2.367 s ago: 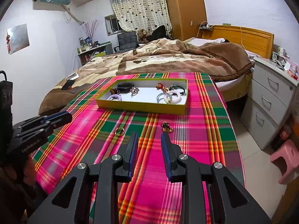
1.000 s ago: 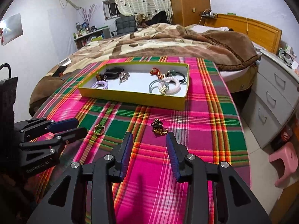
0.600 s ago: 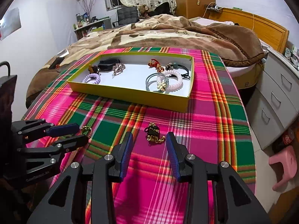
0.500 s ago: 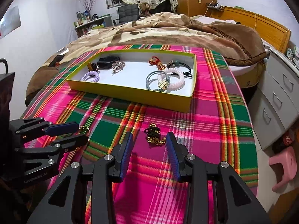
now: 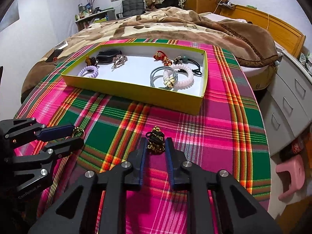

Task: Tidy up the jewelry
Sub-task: 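Grasp the gold ring with the left tool while the right tool grasps the gold charm, then carry the gold ring with the left tool while the right tool carries the gold charm into the box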

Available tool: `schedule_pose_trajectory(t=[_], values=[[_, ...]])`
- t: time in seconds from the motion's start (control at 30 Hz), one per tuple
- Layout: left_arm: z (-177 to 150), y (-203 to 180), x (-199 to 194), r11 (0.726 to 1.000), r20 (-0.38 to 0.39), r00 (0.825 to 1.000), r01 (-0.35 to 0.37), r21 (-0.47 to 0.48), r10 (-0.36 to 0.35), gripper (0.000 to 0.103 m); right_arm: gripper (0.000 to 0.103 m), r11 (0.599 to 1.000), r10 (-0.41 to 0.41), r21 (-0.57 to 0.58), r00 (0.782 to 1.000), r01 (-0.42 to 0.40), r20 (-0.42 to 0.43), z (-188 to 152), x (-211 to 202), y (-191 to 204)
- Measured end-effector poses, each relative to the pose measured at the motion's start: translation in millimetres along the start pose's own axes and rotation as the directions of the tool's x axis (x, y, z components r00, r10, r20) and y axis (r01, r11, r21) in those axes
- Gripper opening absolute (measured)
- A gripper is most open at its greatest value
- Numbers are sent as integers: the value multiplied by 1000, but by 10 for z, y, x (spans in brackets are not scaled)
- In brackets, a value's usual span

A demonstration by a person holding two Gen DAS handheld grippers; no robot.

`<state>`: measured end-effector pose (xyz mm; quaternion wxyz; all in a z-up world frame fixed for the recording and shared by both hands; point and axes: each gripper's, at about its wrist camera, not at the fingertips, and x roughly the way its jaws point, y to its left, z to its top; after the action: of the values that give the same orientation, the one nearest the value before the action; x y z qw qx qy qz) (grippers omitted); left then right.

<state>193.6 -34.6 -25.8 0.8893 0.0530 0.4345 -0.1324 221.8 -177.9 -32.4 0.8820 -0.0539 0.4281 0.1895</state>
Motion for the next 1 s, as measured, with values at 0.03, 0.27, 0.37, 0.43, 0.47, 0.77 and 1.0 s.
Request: schedule_pose_trajectory(t=[0.03,0.27,0.37,0.43,0.47,0.77,1.0], values=[[-3,-4,-6,1000,1,1000,3,2,-3,22,14,1000,0,2,1000,0,3,-4,-12,-2],[-44,0,-90,1000,23,1000,14,-6,-14,22,14,1000,8,23,1000,-8,22,-54,-95,-20],[-67,9,-138,1000,32,999,19,-14,-19,22,14,1000,11,29,999,-12,33,-65,-141,-22],[-82,23,-173,999,39,999,24,-23,-23,22,14,999,15,34,999,-16,41,-76,-181,-22],[-88,31,-184,999,42,999,25,-27,-24,22,14,999,16,37,999,-18,44,-79,-197,-17],[-153,95,-314,998,60,998,32,-55,-28,22,14,999,20,48,998,-23,58,-137,-319,24],[-132,139,-521,997,106,994,44,-67,-37,22,14,998,25,52,995,-30,100,-118,-506,87]])
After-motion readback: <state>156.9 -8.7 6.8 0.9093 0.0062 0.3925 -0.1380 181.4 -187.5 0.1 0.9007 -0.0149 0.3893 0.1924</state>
